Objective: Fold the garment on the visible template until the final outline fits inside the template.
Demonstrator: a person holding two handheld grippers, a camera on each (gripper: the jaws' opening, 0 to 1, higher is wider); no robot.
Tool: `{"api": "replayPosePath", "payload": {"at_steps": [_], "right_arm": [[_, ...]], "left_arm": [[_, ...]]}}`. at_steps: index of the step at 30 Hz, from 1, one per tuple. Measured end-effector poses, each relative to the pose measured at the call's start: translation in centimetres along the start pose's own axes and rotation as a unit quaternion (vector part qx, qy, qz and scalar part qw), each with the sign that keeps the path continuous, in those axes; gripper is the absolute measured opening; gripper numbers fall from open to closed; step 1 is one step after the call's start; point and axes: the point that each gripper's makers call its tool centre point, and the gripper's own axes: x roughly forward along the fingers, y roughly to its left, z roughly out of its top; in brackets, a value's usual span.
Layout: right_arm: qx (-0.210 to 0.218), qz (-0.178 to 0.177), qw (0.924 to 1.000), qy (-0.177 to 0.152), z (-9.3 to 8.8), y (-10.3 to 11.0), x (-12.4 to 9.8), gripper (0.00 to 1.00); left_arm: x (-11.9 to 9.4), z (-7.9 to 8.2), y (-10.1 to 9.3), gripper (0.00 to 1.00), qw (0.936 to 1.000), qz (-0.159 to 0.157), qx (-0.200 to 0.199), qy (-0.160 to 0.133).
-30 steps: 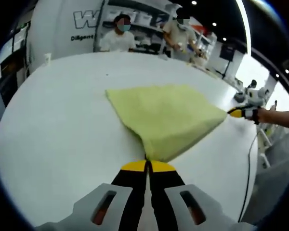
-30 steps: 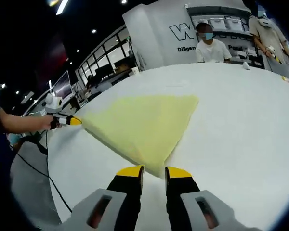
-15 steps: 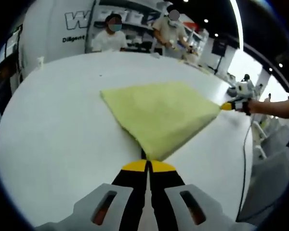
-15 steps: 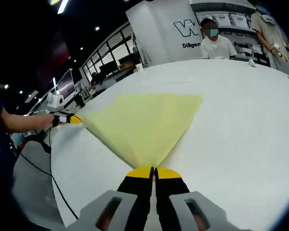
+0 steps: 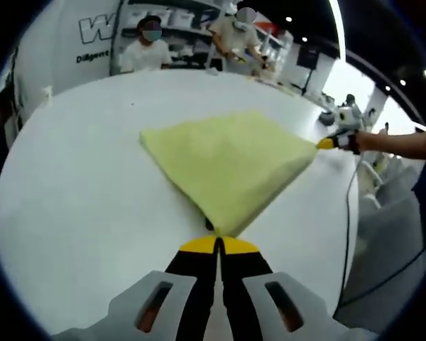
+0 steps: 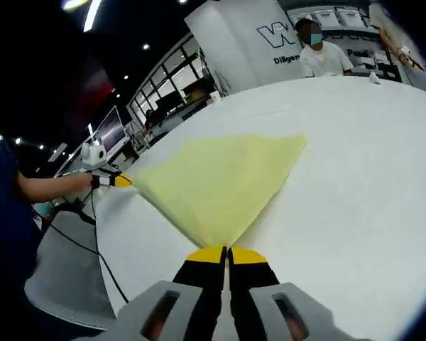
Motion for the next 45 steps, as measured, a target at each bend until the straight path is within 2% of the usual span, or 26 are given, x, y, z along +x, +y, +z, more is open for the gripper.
{"api": "replayPosePath", "payload": {"at_steps": [4,7,11,16,19,21,22,23,24,25,28,30,31,34,36,38,40,42,45], "right_arm": [[0.005,0.006,1.0,0.0,-0.9,0.5,-0.7,0.0],[0.006,0.014,0.9999,0.006,-2.5,2.0,-1.7,0.0],[0.01,0.02,0.9997,0.008,-3.9,2.8,-2.7,0.0],[0.017,0.022,0.9996,0.002,-4.6,3.4,-3.3,0.0],[0.001,-0.011,0.9999,0.001,-5.0,2.9,-3.9,0.02],[0.006,-0.032,0.9994,-0.014,-4.8,2.2,-4.4,0.12],[0.013,-0.039,0.9989,-0.025,-4.6,2.0,-4.7,0.11],[0.005,-0.045,0.9982,-0.04,-4.3,2.6,-5.3,0.08],[-0.005,-0.052,0.9973,-0.052,-3.9,2.4,-5.8,0.07],[-0.005,-0.056,0.9968,-0.057,-3.8,2.4,-5.9,0.09],[-0.031,-0.062,0.9949,-0.073,-2.4,3.3,-5.4,0.21],[-0.047,-0.063,0.9943,-0.072,-2.0,3.6,-5.0,0.19],[-0.061,-0.057,0.9937,-0.075,-1.3,4.5,-3.5,0.18],[-0.092,-0.04,0.9921,-0.076,0.0,6.5,-1.1,0.16],[-0.112,-0.014,0.9912,-0.068,0.7,8.8,1.8,0.17],[-0.124,-0.008,0.9905,-0.06,1.0,10.0,3.6,0.17],[-0.148,0.0,0.9876,-0.052,1.6,11.6,6.1,0.16],[-0.16,0.003,0.9862,-0.044,1.7,12.2,8.0,0.15],[-0.182,0.008,0.9828,-0.028,1.7,13.3,9.9,0.16]], "left_arm": [[-0.7,-0.9,-1.0,0.0,1.0,-0.006,-0.001,0.003],[-1.7,-2.5,-1.7,0.0,0.9997,-0.008,-0.022,0.0],[-2.5,-3.8,-3.1,0.0,0.9996,-0.011,-0.025,0.0],[-3.4,-5.3,-4.5,0.0,0.9995,-0.017,-0.025,0.002],[-3.6,-5.3,-4.6,0.0,0.9996,-0.009,-0.022,-0.013],[-3.9,-5.5,-4.3,0.11,0.9995,-0.003,-0.028,-0.016],[-4.1,-5.7,-3.8,0.19,0.9992,0.003,-0.035,-0.018],[-4.8,-5.9,-3.2,0.21,0.999,0.017,-0.039,-0.018],[-5.4,-5.9,-3.0,0.2,0.999,0.021,-0.034,-0.018],[-5.6,-5.5,-3.8,0.17,0.9989,0.026,-0.032,-0.023],[-6.3,-2.9,-4.2,0.24,0.9967,0.048,-0.022,-0.061],[-6.2,-2.3,-3.9,0.24,0.9962,0.053,-0.01,-0.069],[-5.3,-0.5,-5.3,0.21,0.9963,0.036,0.02,-0.075],[-3.2,1.7,-7.0,0.17,0.9954,0.014,0.039,-0.086],[-0.3,2.8,-8.4,0.2,0.995,-0.017,0.059,-0.078],[2.3,3.2,-10.1,0.2,0.9937,-0.02,0.094,-0.057],[4.4,3.5,-10.3,0.19,0.9914,-0.032,0.118,-0.046],[6.1,3.8,-10.2,0.18,0.9915,-0.036,0.118,-0.042],[7.6,3.9,-10.3,0.18,0.99,-0.033,0.136,-0.021]]}}
